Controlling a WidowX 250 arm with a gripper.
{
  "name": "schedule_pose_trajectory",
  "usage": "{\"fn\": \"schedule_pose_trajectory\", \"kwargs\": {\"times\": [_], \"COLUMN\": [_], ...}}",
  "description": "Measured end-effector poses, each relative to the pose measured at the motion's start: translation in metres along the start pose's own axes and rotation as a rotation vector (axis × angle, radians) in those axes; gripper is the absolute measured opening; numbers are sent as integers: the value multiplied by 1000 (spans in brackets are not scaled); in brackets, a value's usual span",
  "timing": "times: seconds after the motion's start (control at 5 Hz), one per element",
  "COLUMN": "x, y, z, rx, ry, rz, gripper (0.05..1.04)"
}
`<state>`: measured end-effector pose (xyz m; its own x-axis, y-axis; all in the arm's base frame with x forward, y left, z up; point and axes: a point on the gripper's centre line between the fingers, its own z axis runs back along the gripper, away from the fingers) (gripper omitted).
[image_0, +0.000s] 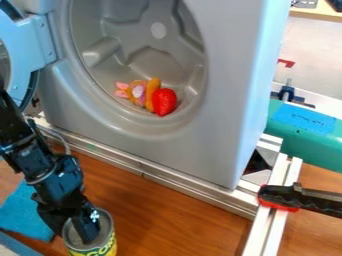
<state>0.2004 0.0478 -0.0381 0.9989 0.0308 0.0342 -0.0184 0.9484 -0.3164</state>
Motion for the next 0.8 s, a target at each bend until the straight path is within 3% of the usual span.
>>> {"fn": "schedule_pose_trajectory", "kwargs": {"times": [0.4, 0.6, 0.8], "x": [4, 3, 0], "y": [-13, -71, -121], "z": [-10, -18, -17], "rx": [-31, -103, -122], "ry": [-3, 30, 19], "rz": [34, -63, -153], "gripper": [1000, 1000, 1000]}}
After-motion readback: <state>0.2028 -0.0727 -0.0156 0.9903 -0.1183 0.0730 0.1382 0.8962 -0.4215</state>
